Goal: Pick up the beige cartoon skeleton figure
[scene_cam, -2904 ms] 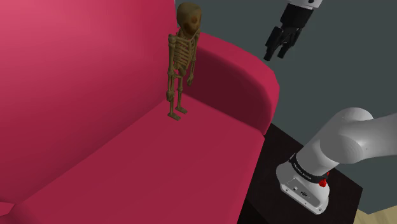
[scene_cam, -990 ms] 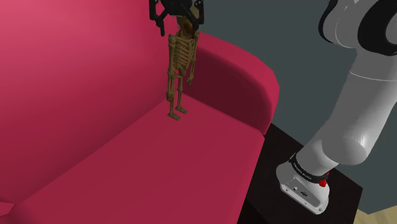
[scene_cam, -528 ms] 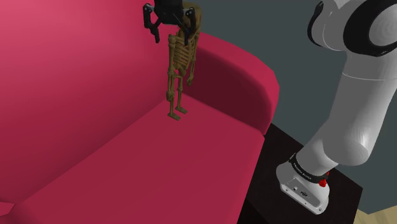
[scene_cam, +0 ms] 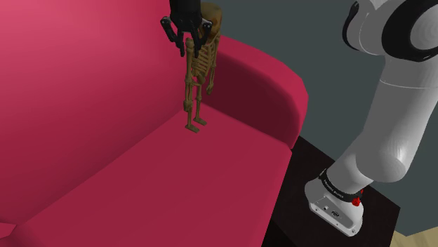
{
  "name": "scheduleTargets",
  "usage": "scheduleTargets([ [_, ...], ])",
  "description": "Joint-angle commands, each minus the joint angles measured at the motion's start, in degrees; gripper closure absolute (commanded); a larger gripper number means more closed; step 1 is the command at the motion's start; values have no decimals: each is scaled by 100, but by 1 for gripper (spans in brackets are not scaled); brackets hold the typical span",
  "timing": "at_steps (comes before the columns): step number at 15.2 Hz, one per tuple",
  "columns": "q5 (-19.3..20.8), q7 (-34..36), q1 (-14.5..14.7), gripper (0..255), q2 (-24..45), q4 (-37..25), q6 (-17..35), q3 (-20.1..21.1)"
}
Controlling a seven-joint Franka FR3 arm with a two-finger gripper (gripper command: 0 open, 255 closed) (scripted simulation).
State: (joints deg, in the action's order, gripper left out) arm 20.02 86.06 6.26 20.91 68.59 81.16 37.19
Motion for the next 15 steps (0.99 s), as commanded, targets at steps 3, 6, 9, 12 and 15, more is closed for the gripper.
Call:
scheduleTargets([
  [3, -3, -1, -5, 255, -5, 15, -1, -1],
  [6, 20, -3, 35, 255, 30, -114, -99, -1],
  [9, 113, -29, 173, 255, 169, -559, -413, -12],
  [12, 235, -62, 353, 255, 347, -1077, -759, -35],
  [15, 401, -111, 596, 255, 585, -1713, -1154, -76],
])
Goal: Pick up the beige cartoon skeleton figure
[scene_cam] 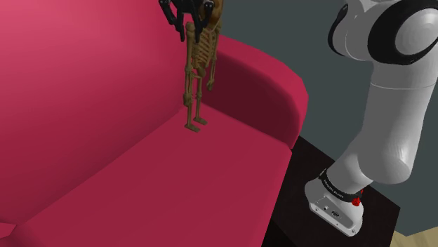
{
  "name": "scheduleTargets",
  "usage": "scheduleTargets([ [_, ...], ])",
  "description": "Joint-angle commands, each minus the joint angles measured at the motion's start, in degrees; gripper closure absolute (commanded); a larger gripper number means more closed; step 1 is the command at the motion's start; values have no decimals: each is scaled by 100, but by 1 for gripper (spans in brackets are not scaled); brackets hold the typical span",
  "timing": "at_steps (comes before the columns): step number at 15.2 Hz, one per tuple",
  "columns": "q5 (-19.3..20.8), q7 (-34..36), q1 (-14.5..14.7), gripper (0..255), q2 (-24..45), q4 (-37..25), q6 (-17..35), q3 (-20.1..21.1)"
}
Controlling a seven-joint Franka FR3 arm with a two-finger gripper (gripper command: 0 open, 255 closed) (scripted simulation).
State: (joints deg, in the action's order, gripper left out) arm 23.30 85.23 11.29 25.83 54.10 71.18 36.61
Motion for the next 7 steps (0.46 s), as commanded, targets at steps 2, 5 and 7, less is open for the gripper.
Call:
scheduleTargets([
  [2, 223, -82, 320, 255, 308, -805, -469, -69],
  [5, 646, -307, 997, 255, 948, -2285, -1210, -289],
  [7, 680, -355, 1113, 255, 1043, -2501, -1301, -371],
])
